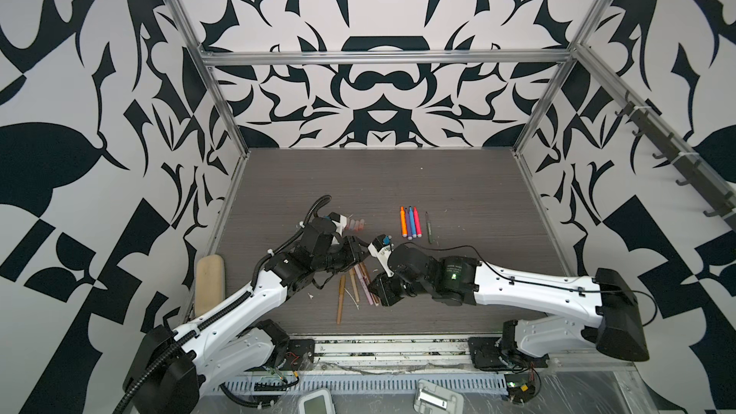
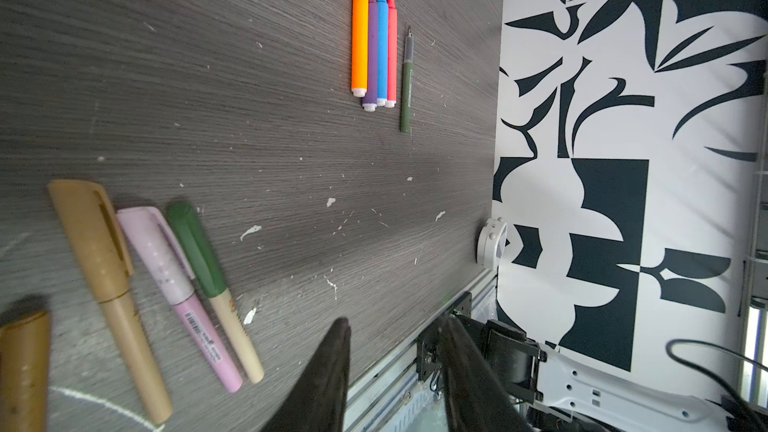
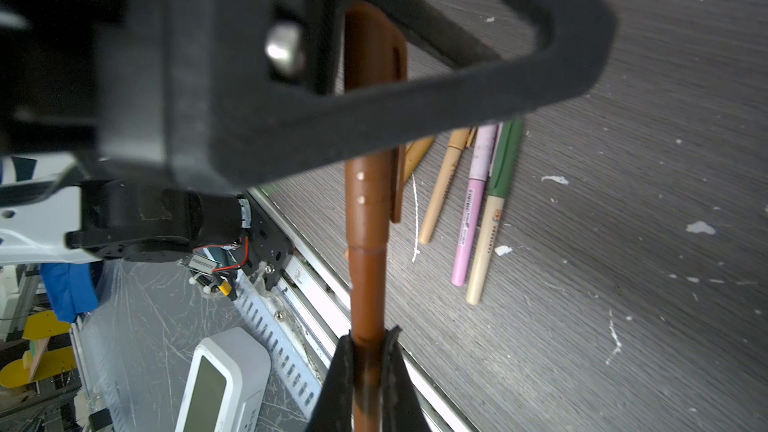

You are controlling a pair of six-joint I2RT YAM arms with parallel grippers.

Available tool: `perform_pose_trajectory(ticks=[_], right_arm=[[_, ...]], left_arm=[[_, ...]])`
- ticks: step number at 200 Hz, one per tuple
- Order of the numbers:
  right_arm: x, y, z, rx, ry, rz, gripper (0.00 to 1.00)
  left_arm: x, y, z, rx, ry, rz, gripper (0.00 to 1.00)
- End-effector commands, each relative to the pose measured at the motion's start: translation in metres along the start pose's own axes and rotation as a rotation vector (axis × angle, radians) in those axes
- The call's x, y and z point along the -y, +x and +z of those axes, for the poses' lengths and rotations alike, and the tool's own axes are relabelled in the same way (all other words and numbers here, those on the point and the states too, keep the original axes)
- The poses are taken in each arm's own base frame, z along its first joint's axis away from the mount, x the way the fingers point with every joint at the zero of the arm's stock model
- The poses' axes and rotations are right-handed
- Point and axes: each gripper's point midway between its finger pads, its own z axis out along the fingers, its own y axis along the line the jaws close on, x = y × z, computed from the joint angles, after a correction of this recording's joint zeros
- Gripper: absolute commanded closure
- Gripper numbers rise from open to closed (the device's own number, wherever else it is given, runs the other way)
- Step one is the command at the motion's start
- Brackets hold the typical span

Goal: Open the pen caps
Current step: 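Lift the brown pen toward the left gripper while the left arm advances, then grip the brown cap with the left gripper and pull both arms apart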

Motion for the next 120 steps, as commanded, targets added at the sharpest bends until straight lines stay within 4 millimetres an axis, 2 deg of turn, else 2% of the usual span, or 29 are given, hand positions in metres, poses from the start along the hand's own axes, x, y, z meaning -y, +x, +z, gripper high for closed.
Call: perform_pose_trajectory(ticks=[1,35,55,68,81,85,106,120], right_arm=[[-0.003,-0.020,-0.016,0.056,0.011,-0.008,1.00],[0.005,-0.023,-0.017,0.052,0.026,0.022,1.00],[0.004,-0.026,-0.019,0.059,0.015,0.028,1.00],[0.002,-0.028,-0.020,0.061,0.007,0.026,1.00],[0.000,-0.029,-0.021,0.060,0.000,0.025,1.00],[-0.001,-0.029,-0.021,0.059,-0.008,0.022,1.00],[-0.001,-0.029,-0.021,0.060,-0.013,0.020,0.73],[0.002,-0.032,-0.021,0.062,-0.010,0.032,0.70]], left_arm=[[0.017,-0.004,-0.004,0.029,0.042,0.008,0.61],[0.020,0.003,-0.004,0.019,0.045,0.017,0.62],[0.021,0.005,-0.005,0.016,0.048,0.022,0.67],[0.021,0.005,-0.005,0.015,0.049,0.024,0.79],[0.020,0.006,-0.005,0.010,0.049,0.030,0.99],[0.021,0.006,-0.005,0.008,0.052,0.031,1.00],[0.025,0.007,-0.006,0.005,0.059,0.037,1.00],[0.027,0.007,-0.009,0.007,0.061,0.046,1.00]])
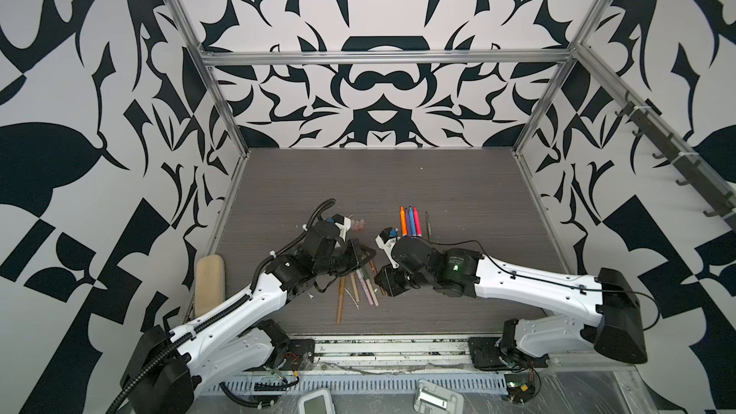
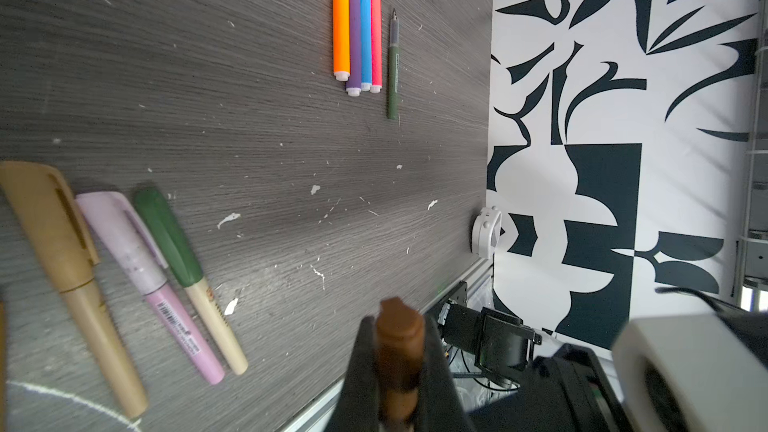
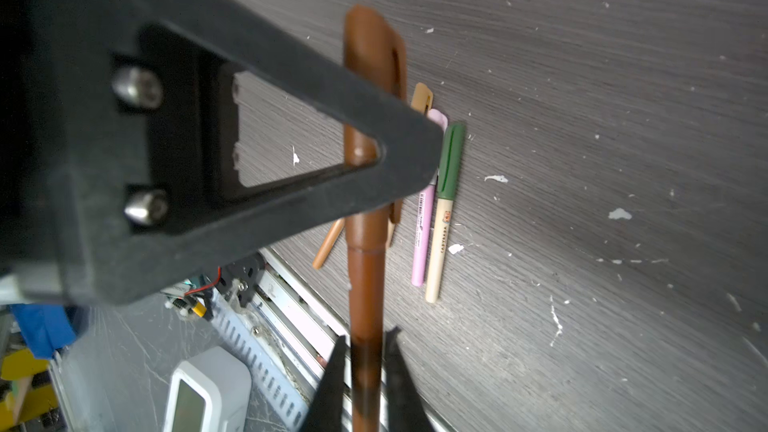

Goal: Open the pen caps
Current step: 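Grip the brown cap with the left gripper and pull both arms apart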

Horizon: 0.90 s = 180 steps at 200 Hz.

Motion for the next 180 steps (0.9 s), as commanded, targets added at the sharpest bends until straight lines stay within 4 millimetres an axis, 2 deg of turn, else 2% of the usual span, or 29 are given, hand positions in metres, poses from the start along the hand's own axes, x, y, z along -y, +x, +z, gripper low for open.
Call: perform_pose_trajectory(ticks=[1,66,109,120,135,160,172,180], right_arm=[[-0.018,-0.020,-0.017,0.059,-0.063,-0.011,0.70],[-0.006,-0.020,-0.006,0.024,-0.058,0.028,0.75],[0.002,-0.004,0.005,-0.006,-0.078,0.059,0.77],[0.006,0.002,0.006,-0.013,-0.081,0.070,0.83],[0.011,0.010,0.007,-0.020,-0.087,0.083,1.00],[0.021,0.023,0.006,-0.022,-0.089,0.114,1.00],[0.029,0.032,0.006,-0.025,-0.085,0.132,1.00],[0.034,0.040,0.006,-0.026,-0.082,0.145,1.00]], left_arm=[[0.018,-0.005,-0.008,0.022,0.042,0.026,1.00],[0.020,-0.005,-0.014,0.036,0.045,0.031,1.00],[0.024,-0.007,-0.011,0.028,0.045,0.058,1.00],[0.027,-0.008,-0.012,0.027,0.042,0.073,1.00],[0.028,-0.013,-0.013,0.036,0.018,0.100,1.00],[0.024,-0.036,-0.018,0.074,-0.057,0.163,1.00],[0.014,-0.063,-0.023,0.100,-0.111,0.182,1.00],[0.006,-0.089,-0.029,0.121,-0.144,0.186,1.00]])
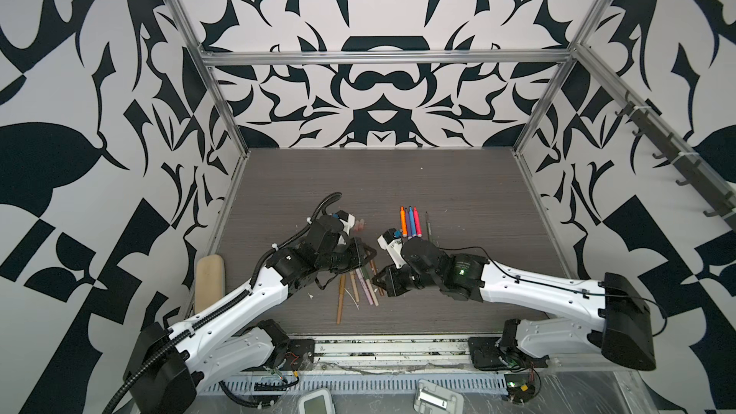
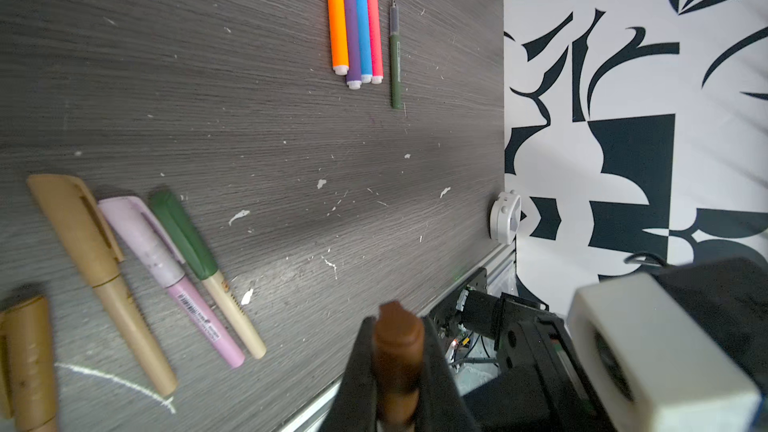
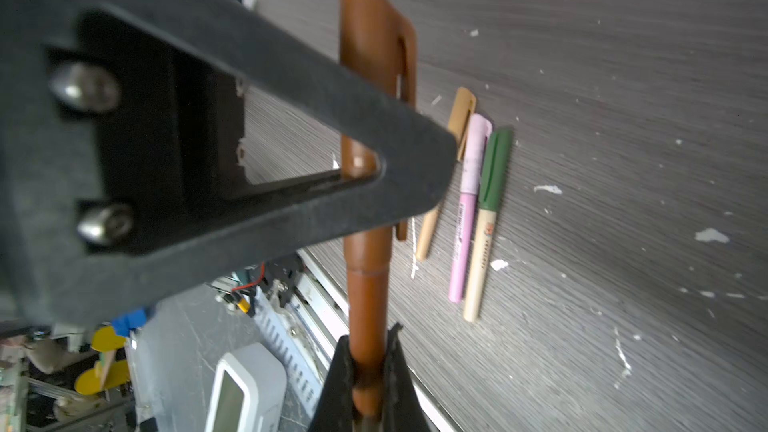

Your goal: Open the pen caps

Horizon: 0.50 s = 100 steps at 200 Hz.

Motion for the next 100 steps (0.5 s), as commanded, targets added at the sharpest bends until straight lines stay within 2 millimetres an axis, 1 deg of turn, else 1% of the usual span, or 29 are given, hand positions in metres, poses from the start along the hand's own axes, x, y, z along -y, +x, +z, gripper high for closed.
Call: perform_pose_trajectory(ticks=[1,5,10,15,19,22,27,37,46,64,78,100], right_arm=[[0.040,0.043,-0.005,-0.095,0.101,0.090,1.00],[0.043,0.047,-0.006,-0.096,0.101,0.098,1.00],[0.047,0.053,-0.007,-0.094,0.101,0.108,1.00],[0.051,0.058,-0.009,-0.093,0.100,0.119,1.00],[0.054,0.062,-0.010,-0.091,0.101,0.129,1.00],[0.056,0.064,-0.011,-0.088,0.103,0.136,1.00],[0.060,0.067,-0.015,-0.078,0.104,0.148,1.00],[0.067,0.070,-0.023,-0.054,0.112,0.164,1.00],[0.073,0.070,-0.032,-0.028,0.125,0.167,1.00],[0.079,0.068,-0.049,0.019,0.148,0.170,1.00],[0.085,0.066,-0.060,0.047,0.173,0.172,1.00],[0.089,0.065,-0.068,0.066,0.186,0.175,1.00]], left_arm=[[-0.017,-0.075,-0.024,0.154,-0.096,0.074,1.00],[-0.024,-0.091,-0.029,0.171,-0.115,0.065,1.00],[-0.039,-0.111,-0.037,0.201,-0.158,0.037,1.00],[-0.052,-0.128,-0.044,0.221,-0.203,0.014,1.00],[-0.059,-0.140,-0.050,0.234,-0.226,0.004,1.00],[-0.069,-0.147,-0.047,0.226,-0.246,-0.011,1.00],[-0.074,-0.158,-0.049,0.227,-0.255,-0.010,1.00],[-0.083,-0.172,-0.047,0.213,-0.281,-0.004,1.00],[-0.089,-0.178,-0.042,0.201,-0.303,0.007,1.00],[-0.102,-0.183,-0.027,0.177,-0.321,-0.001,1.00],[-0.116,-0.183,-0.014,0.145,-0.335,-0.017,1.00],[-0.139,-0.178,0.008,0.081,-0.361,-0.045,1.00]])
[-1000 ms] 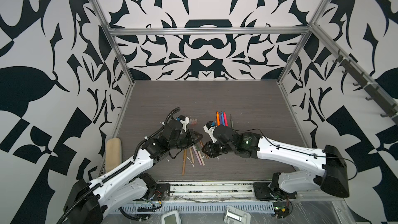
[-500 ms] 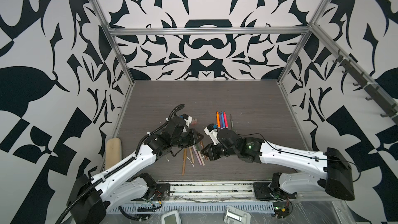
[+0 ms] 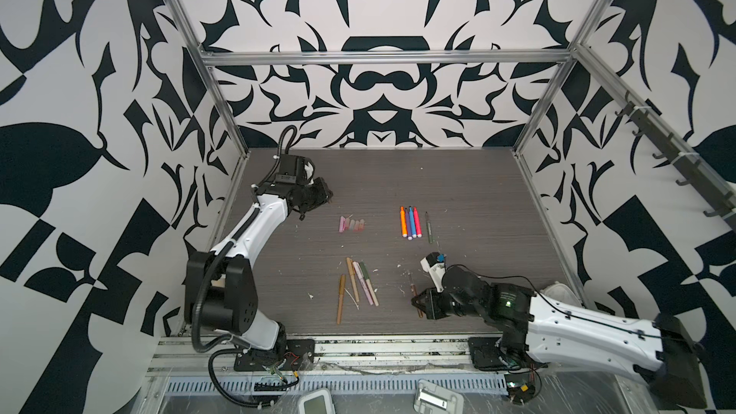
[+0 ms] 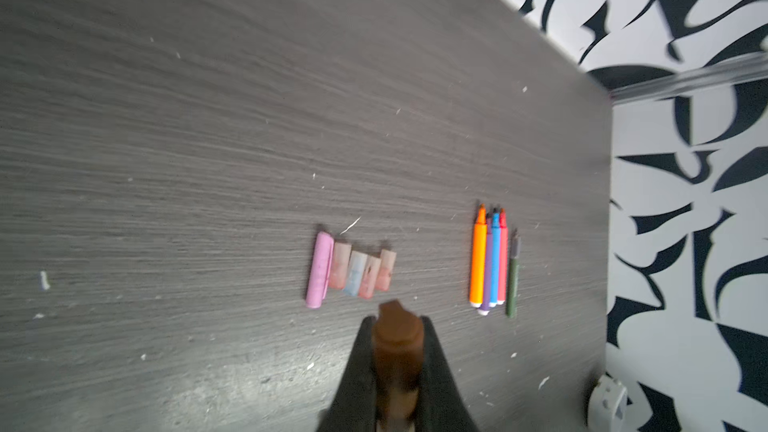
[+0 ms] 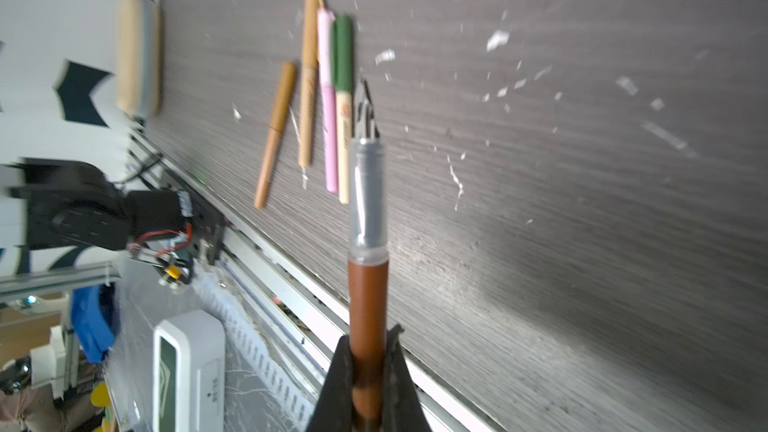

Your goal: Open the pen caps

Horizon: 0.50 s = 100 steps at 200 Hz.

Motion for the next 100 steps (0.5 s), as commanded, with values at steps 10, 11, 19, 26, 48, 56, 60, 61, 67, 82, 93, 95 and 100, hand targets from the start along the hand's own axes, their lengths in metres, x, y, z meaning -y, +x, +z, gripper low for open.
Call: perform_pose_trajectory(ticks=[10,11,19,26,48,56,60,61,67,82,93,95,100], right_arm=[[0.012,-0.008,-0.011,0.052,0.063,0.025,1.00],[0.013,-0.008,-0.011,0.052,0.064,0.026,1.00],[0.015,-0.007,-0.012,0.053,0.070,0.030,1.00],[0.018,-0.006,-0.012,0.055,0.073,0.033,1.00],[0.023,-0.003,-0.011,0.059,0.079,0.045,1.00],[0.025,-0.002,-0.011,0.058,0.081,0.048,1.00],[0.025,-0.002,-0.011,0.059,0.082,0.049,1.00],[0.025,-0.002,-0.011,0.059,0.080,0.049,1.00],[0.026,-0.002,-0.010,0.057,0.081,0.052,1.00],[0.026,-0.002,-0.011,0.056,0.079,0.052,1.00],[0.026,-0.001,-0.011,0.054,0.081,0.051,1.00],[0.026,-0.002,-0.012,0.056,0.080,0.052,1.00],[0.026,-0.002,-0.012,0.057,0.082,0.052,1.00]], left_arm=[[-0.024,0.016,0.030,-0.105,-0.057,0.014,1.00],[-0.024,0.017,0.031,-0.107,-0.059,0.013,1.00],[-0.031,0.021,0.039,-0.122,-0.070,0.008,1.00],[-0.035,0.024,0.045,-0.135,-0.072,0.003,0.98],[-0.041,0.035,0.061,-0.181,-0.048,-0.008,0.95],[-0.042,0.039,0.066,-0.200,-0.027,-0.016,0.94],[-0.042,0.040,0.068,-0.207,-0.016,-0.021,0.94],[-0.042,0.041,0.069,-0.211,-0.013,-0.022,0.94],[-0.045,0.043,0.072,-0.223,-0.009,-0.032,0.93],[-0.050,0.048,0.076,-0.243,-0.010,-0.045,0.91],[-0.054,0.051,0.078,-0.251,-0.011,-0.049,0.89],[-0.054,0.051,0.078,-0.251,-0.012,-0.049,0.89],[-0.056,0.053,0.078,-0.256,-0.012,-0.052,0.89]])
